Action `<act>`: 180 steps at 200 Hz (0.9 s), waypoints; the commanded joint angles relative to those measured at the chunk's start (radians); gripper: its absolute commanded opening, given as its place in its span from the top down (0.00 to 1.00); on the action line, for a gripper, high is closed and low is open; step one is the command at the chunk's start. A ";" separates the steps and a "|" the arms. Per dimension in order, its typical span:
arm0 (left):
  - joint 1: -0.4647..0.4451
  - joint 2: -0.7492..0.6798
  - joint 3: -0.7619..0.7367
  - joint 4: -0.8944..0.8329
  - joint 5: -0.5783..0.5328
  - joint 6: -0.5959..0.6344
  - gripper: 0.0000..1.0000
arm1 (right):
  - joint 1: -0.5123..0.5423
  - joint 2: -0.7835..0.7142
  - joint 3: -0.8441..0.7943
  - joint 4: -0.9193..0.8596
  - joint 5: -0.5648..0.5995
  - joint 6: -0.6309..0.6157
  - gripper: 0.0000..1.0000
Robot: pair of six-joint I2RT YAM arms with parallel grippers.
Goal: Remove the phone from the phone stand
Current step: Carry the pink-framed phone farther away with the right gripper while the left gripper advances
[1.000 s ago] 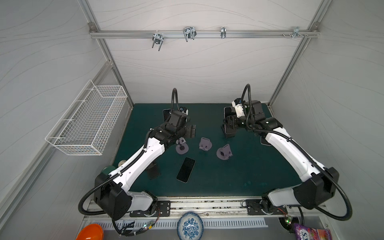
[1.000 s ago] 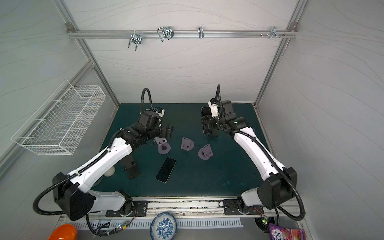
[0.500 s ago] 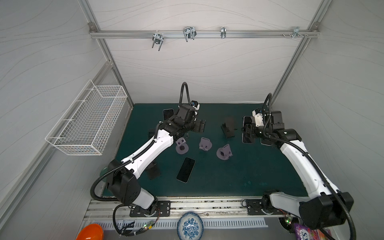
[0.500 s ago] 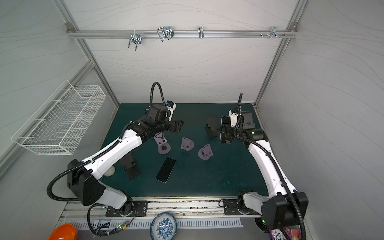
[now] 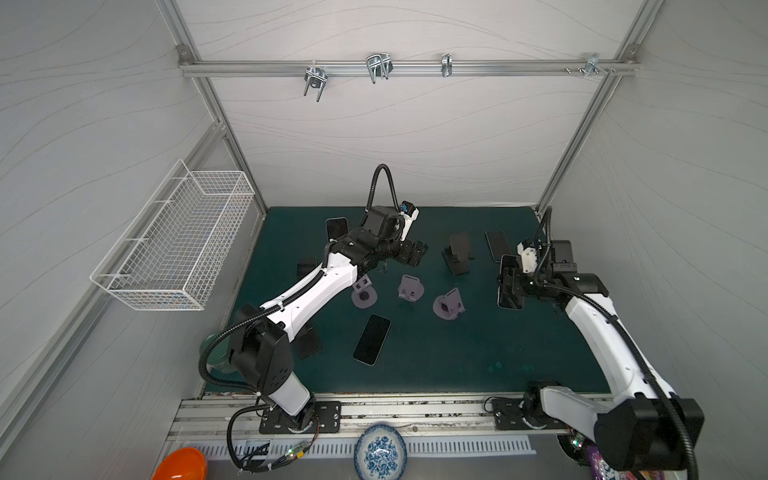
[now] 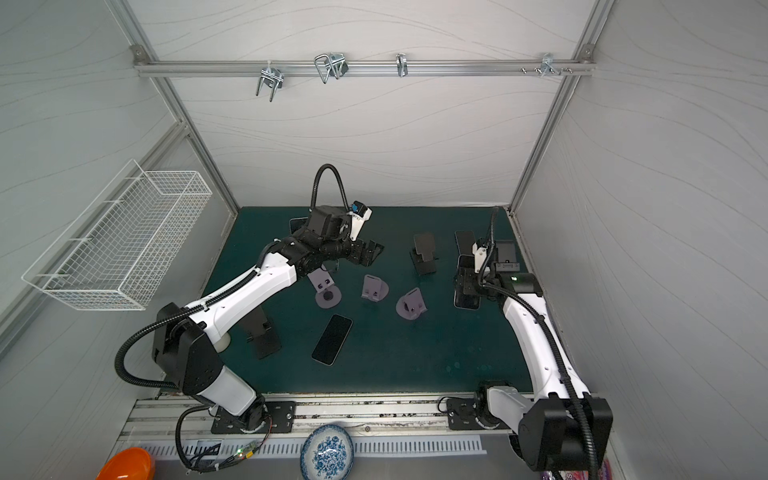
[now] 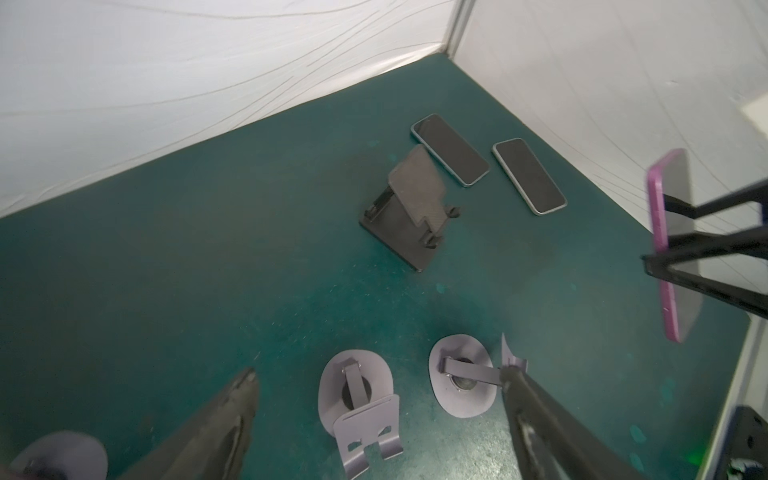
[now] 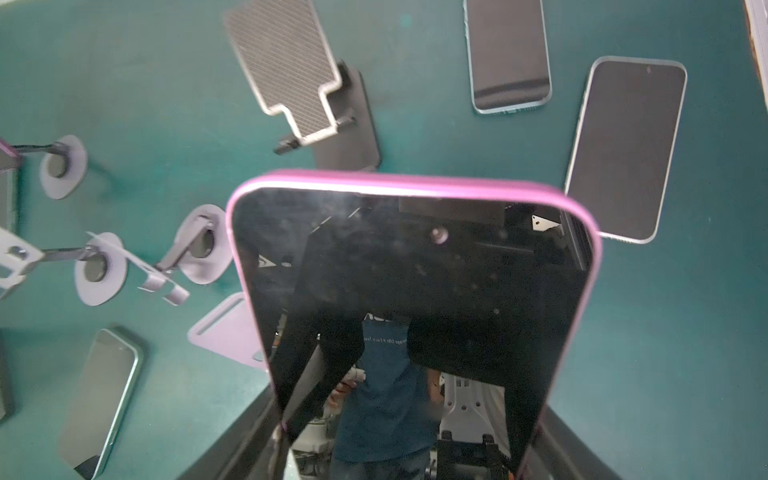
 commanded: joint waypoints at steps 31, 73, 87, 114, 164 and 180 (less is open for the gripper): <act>0.027 0.006 0.029 0.087 0.089 0.073 0.07 | -0.026 0.059 -0.033 0.048 -0.012 -0.010 0.49; 0.059 -0.020 0.005 0.095 0.088 0.075 0.07 | -0.028 0.130 -0.038 0.076 -0.032 0.004 0.48; 0.064 -0.027 -0.006 0.091 0.085 0.081 0.07 | -0.028 0.152 -0.036 0.082 -0.033 0.006 0.48; 0.070 -0.030 -0.018 0.093 0.085 0.089 0.07 | -0.028 0.182 -0.036 0.086 -0.038 0.007 0.48; 0.080 -0.030 -0.028 0.108 0.069 0.071 0.07 | -0.027 0.211 -0.039 0.088 -0.050 0.005 0.47; 0.087 -0.036 -0.041 0.116 0.054 0.058 0.07 | -0.026 0.227 -0.042 0.089 -0.056 0.004 0.46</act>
